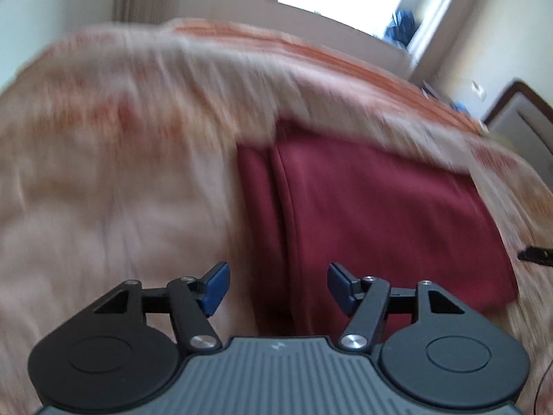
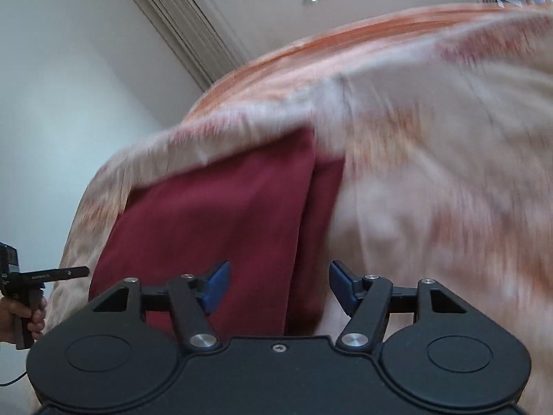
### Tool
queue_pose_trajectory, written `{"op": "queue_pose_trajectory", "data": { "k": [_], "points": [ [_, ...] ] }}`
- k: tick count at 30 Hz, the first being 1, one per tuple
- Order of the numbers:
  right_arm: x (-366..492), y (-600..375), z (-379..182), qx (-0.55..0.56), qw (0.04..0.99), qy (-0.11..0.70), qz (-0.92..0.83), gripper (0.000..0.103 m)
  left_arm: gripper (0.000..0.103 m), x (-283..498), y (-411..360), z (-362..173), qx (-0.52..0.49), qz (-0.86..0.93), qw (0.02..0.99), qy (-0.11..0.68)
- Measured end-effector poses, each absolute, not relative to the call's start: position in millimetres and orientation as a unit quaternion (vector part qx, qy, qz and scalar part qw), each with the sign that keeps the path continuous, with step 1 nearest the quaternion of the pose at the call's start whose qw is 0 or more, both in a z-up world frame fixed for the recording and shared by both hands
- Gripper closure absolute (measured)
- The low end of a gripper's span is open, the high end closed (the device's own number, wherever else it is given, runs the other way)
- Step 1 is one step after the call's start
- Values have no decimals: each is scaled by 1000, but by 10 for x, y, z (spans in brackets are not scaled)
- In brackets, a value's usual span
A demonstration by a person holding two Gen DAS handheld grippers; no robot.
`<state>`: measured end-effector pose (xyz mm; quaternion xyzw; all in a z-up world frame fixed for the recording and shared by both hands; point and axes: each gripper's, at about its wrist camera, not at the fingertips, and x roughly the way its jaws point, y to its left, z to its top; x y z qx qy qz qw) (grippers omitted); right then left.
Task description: Fold small clothes
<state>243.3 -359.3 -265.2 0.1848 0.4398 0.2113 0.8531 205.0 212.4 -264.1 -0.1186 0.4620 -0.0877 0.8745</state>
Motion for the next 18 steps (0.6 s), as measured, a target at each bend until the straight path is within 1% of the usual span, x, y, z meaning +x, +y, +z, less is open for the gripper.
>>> {"op": "queue_pose_trajectory", "data": {
  "k": [2,3,5,6,7,8,9,11,12,16,18],
  "points": [
    [2286,-3572,-2714,199,844,451,212,37,39,1963,2062,-2726,-117,-102,863,481],
    [2243,-3560,-2738,202,841,455,213,38,43,1942,2034,-2760,-111,-105,860,487],
    [2206,-3526,-2770,204,839,457,214,40,47,1911,2045,-2824,-117,-110,853,496],
    [2214,-3516,-2794,206,836,461,216,44,50,1918,2050,-2839,-121,-113,851,498],
    [2234,-3505,-2821,208,831,467,219,47,52,1922,2034,-2862,-122,-113,850,500],
    [2240,-3499,-2849,208,827,473,221,53,55,1931,2032,-2877,-122,-113,849,501],
    [2258,-3483,-2868,205,825,478,222,57,57,1941,2042,-2884,-124,-113,848,503],
    [2266,-3488,-2887,201,823,482,225,59,62,1916,2060,-2898,-134,-114,845,504],
    [2276,-3484,-2898,204,820,483,227,64,64,1917,2069,-2899,-138,-115,844,505],
    [2329,-3424,-2952,198,812,498,230,68,71,1945,2072,-2912,-138,-116,843,506],
    [2346,-3387,-2967,194,810,501,236,77,74,1944,2065,-2891,-140,-117,843,505]
  ]
}}
